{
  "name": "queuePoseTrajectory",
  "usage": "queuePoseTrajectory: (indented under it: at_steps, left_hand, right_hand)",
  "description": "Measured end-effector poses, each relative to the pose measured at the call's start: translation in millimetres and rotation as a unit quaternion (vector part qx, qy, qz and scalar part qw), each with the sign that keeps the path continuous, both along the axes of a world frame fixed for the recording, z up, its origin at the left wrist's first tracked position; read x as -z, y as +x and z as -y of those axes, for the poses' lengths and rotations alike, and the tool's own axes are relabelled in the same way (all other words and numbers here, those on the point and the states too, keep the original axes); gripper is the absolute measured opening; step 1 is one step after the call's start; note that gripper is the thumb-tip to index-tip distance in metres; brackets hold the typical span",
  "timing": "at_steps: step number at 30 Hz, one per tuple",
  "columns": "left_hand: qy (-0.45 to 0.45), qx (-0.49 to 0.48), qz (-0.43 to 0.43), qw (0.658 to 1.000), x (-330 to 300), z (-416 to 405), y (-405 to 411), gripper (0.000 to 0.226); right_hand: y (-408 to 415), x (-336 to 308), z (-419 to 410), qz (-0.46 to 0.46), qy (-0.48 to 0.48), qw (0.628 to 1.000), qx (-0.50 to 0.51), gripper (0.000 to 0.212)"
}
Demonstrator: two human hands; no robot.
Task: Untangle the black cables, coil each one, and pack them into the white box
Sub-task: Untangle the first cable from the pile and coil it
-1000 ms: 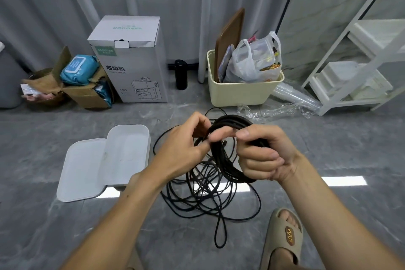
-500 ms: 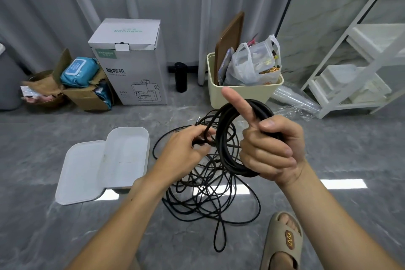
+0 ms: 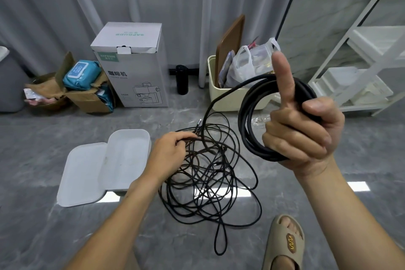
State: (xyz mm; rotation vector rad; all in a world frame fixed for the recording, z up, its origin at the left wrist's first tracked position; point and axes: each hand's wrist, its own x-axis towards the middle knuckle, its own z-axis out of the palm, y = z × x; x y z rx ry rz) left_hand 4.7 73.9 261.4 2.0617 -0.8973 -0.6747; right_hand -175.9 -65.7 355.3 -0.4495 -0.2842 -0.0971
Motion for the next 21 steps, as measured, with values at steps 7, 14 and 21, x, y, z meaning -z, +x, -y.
queuePoseTrajectory:
  at_steps: [7, 14, 21]
  left_hand:
    - [0.059, -0.004, 0.039, 0.997, 0, 3, -1, 0.043]
    - [-0.139, 0.058, -0.218, 0.964, -45, 14, -28, 0.047]
    - [-0.113, 0.058, -0.133, 0.983, -36, 16, -28, 0.035]
  right_hand:
    - [1, -7, 0, 0.004, -0.011, 1.000, 0.003, 0.064]
    - [6, -4, -4, -0.024, -0.006, 1.000, 0.006, 0.065]
    - [8, -11, -3, -0.047, -0.007, 0.990, 0.134, 0.066]
